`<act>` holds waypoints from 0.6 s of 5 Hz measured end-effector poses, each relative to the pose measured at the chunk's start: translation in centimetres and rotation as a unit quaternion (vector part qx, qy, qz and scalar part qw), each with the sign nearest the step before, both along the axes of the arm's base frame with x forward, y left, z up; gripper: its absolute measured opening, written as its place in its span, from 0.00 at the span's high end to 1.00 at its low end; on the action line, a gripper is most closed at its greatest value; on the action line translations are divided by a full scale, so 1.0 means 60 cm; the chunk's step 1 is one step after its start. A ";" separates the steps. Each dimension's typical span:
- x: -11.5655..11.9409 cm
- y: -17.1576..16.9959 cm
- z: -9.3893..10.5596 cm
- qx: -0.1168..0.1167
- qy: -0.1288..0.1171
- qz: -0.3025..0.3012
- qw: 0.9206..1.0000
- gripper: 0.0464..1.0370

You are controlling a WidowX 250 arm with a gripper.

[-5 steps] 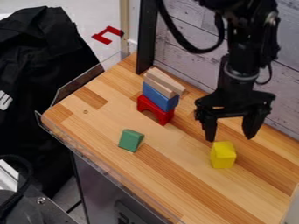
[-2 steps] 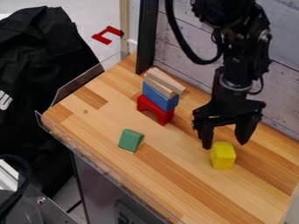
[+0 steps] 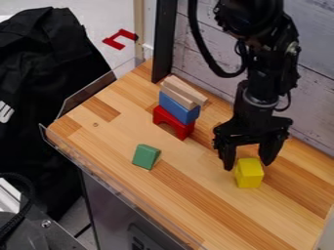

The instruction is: Put the yellow cube on top of the white block

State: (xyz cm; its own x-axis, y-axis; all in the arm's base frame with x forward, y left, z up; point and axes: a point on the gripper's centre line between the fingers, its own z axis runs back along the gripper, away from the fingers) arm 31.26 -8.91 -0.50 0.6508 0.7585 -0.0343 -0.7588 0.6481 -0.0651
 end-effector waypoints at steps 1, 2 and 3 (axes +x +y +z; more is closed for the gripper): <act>-0.009 0.000 -0.015 0.017 0.016 0.000 1.000 0.07; -0.008 -0.001 -0.015 0.006 0.020 0.004 1.000 0.37; -0.009 0.004 -0.003 0.001 0.006 0.009 1.000 0.50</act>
State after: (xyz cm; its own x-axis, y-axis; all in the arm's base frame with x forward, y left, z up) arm 30.74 -8.67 -0.69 0.6373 0.7696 -0.0396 -0.7705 0.6351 -0.0549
